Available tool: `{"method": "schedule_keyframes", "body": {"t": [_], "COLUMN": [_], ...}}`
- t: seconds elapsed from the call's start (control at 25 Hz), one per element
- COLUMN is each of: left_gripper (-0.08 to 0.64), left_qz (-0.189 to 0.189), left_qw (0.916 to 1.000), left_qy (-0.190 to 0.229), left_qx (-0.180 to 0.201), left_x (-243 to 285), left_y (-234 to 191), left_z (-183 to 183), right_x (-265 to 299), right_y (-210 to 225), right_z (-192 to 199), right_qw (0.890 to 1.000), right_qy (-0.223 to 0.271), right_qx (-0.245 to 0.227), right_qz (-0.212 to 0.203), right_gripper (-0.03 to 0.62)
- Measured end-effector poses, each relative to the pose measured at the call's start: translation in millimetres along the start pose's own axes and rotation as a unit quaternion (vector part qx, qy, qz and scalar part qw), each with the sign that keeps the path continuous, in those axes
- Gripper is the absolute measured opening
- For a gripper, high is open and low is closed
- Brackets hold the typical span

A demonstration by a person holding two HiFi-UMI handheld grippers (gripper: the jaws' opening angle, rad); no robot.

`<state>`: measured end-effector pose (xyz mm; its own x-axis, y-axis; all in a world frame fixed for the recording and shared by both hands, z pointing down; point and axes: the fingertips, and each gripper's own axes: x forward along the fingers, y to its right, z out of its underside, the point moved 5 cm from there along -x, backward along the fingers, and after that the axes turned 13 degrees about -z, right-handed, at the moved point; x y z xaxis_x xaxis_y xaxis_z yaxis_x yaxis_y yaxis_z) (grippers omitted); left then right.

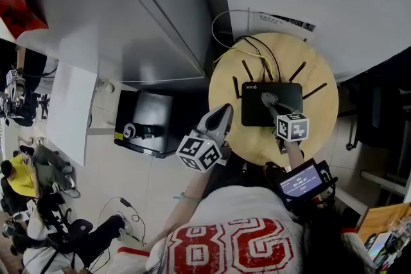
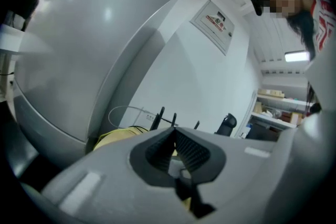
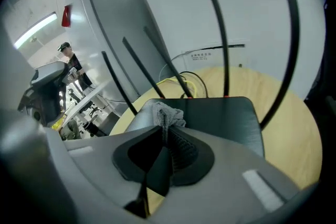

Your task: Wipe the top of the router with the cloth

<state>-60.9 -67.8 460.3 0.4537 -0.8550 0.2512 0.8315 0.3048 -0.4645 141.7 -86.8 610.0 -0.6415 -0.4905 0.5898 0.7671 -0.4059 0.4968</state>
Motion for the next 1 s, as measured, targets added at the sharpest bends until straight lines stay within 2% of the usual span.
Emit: {"method": "schedule_keyframes", "body": {"t": [0.32, 0.64, 0.8, 1.0], "left_gripper": [0.002, 0.002, 0.002, 0.002], "left_qz": [0.038, 0.046, 0.035, 0.018], "left_qw": [0.9991, 0.9984, 0.999, 0.9996], "left_qy": [-0.018, -0.029, -0.027, -0.022], "left_qx": [0.009, 0.012, 0.01, 0.005], "left_x": [18.0, 23.1, 22.2, 18.9], "left_y": [29.4, 38.7, 30.4, 17.0], "left_z": [7.7, 10.8, 8.5, 4.6], "right_x": [-69.1, -97.1, -89.3, -42.9], "right_y": [57.1, 79.2, 65.7, 16.7], "right_z": [13.7, 23.7, 11.5, -9.9], "right_qw": [0.993, 0.987, 0.99, 0.998], "right_qy": [0.048, 0.062, 0.062, 0.042], "right_qx": [0.057, 0.08, 0.068, 0.018], "right_qz": [0.086, 0.122, 0.109, 0.032], "right_gripper": [0.035, 0.035, 0.035, 0.035]}}
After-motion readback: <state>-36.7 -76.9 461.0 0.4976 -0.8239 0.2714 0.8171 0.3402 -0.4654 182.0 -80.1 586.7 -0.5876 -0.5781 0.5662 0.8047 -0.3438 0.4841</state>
